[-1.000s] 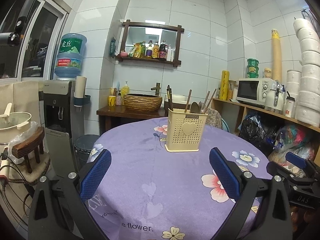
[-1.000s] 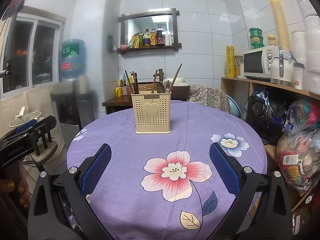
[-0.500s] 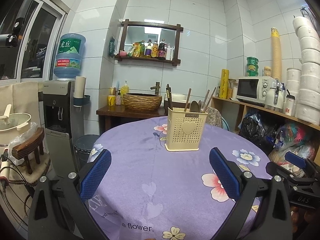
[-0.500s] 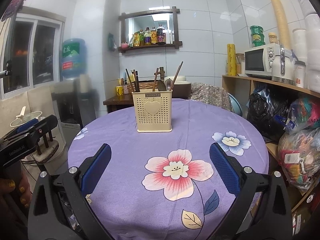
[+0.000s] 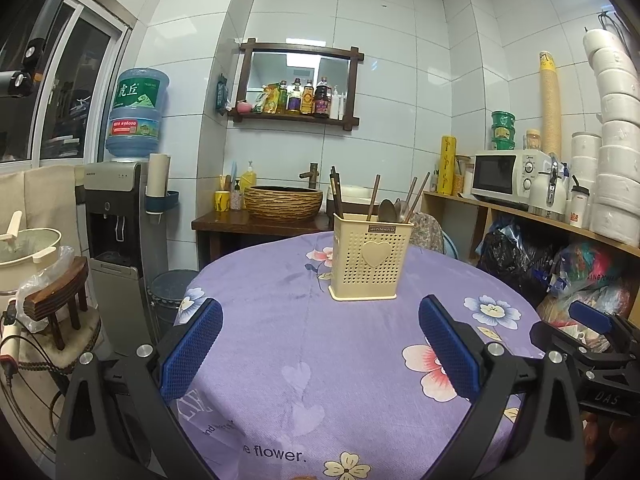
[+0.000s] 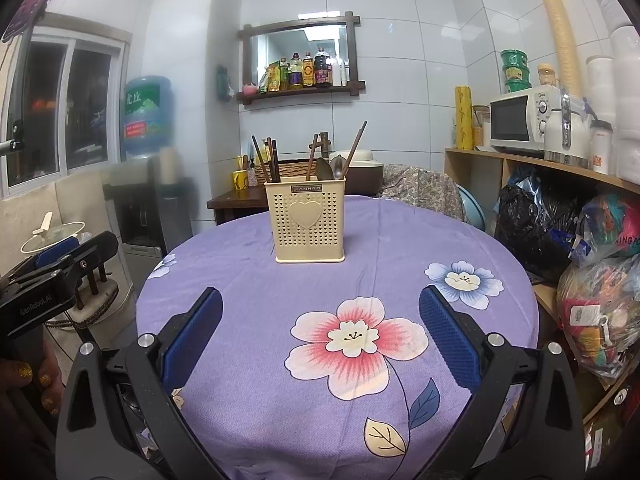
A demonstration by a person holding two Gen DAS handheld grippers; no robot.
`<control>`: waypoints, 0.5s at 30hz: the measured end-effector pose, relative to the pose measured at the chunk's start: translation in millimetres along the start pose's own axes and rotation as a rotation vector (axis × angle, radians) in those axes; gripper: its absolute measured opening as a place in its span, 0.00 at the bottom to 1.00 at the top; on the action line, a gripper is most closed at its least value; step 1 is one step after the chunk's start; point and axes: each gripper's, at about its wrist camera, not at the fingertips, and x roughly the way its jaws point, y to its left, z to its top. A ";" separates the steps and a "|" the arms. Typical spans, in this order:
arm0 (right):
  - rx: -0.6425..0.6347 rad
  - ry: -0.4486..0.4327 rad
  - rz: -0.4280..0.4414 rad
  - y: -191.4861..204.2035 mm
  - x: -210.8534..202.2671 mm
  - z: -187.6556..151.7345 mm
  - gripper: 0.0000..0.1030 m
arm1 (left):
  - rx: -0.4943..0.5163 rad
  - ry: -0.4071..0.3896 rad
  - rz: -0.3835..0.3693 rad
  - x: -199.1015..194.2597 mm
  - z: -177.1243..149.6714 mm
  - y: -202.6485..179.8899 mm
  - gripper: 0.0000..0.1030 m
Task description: Organize utensils
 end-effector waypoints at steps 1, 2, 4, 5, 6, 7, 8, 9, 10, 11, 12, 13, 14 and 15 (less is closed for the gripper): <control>-0.001 0.000 0.000 0.0 -0.1 0.0 0.94 | 0.000 0.000 0.001 0.0 -0.1 0.1 0.95; -0.001 -0.001 0.000 0.2 -0.1 0.0 0.94 | -0.001 0.000 -0.002 0.0 0.0 0.5 0.95; -0.001 -0.001 0.000 0.5 -0.1 0.1 0.94 | 0.000 0.003 -0.004 0.2 -0.1 0.5 0.95; -0.001 0.000 -0.001 0.6 -0.1 0.1 0.94 | 0.001 0.004 -0.005 0.3 0.1 0.6 0.95; -0.001 0.000 -0.001 0.8 -0.1 0.1 0.94 | 0.001 0.005 -0.006 0.3 0.2 0.7 0.95; -0.001 0.000 -0.001 0.7 -0.2 0.0 0.94 | 0.002 0.006 -0.006 0.0 0.1 0.8 0.95; 0.000 0.000 -0.002 0.6 -0.4 0.0 0.94 | 0.003 0.004 -0.005 -0.3 0.2 0.7 0.95; 0.000 -0.001 -0.001 0.6 -0.2 0.2 0.94 | 0.003 0.004 -0.006 -0.1 0.3 0.7 0.95; 0.000 0.000 -0.001 0.4 -0.2 0.1 0.94 | 0.005 0.002 -0.005 -0.4 0.5 0.9 0.95; 0.000 0.001 0.000 0.3 -0.1 0.1 0.94 | 0.006 0.000 -0.003 -0.8 0.7 1.1 0.95; -0.001 0.002 0.000 0.3 0.0 0.0 0.94 | 0.007 0.000 -0.003 -0.6 1.0 1.2 0.95; -0.001 0.002 -0.001 1.2 0.1 -0.3 0.94 | 0.006 0.000 -0.003 -0.6 0.9 1.1 0.95; -0.002 0.004 0.000 1.4 0.4 -0.8 0.94 | 0.007 0.000 -0.003 -0.6 0.9 1.0 0.95; -0.003 0.004 0.000 1.7 0.3 -1.6 0.94 | 0.008 0.000 -0.003 -0.6 0.9 0.9 0.95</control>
